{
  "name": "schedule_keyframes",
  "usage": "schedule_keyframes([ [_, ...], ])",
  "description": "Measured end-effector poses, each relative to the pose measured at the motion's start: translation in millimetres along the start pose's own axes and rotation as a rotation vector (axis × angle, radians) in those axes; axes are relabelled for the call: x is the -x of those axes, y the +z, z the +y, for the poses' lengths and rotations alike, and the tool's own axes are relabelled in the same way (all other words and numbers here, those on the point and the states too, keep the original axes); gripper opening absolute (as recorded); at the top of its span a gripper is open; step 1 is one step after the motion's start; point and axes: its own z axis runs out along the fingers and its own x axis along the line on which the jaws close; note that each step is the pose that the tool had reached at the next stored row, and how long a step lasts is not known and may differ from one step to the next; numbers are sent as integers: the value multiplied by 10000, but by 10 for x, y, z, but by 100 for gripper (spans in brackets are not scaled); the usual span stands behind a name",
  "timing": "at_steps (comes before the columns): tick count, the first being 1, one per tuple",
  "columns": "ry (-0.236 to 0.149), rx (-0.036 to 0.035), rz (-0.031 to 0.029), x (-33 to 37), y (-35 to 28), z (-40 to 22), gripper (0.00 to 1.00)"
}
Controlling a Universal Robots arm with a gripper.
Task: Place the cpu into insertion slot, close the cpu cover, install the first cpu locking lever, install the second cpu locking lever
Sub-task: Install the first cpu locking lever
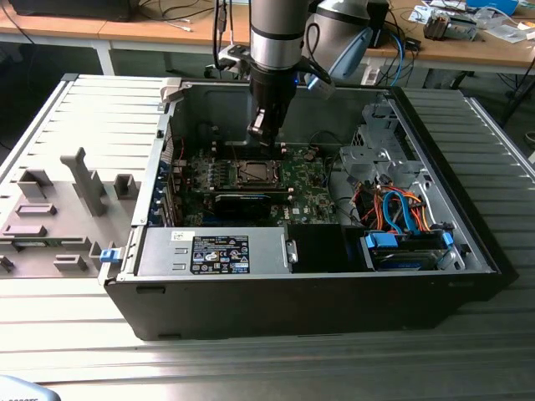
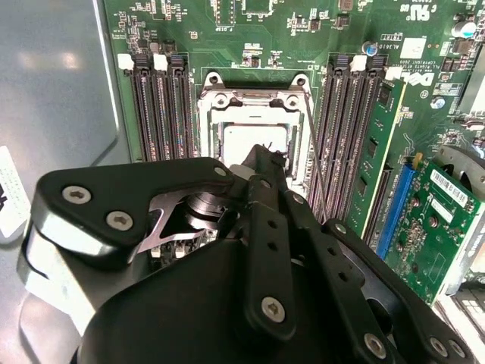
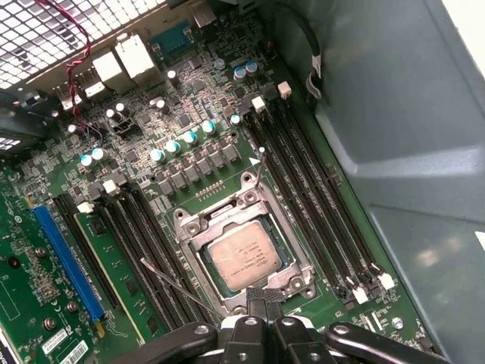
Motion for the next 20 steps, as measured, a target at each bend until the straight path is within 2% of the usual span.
schedule_keyframes([
  [20,-461,1,-4,0,0,0,11],
])
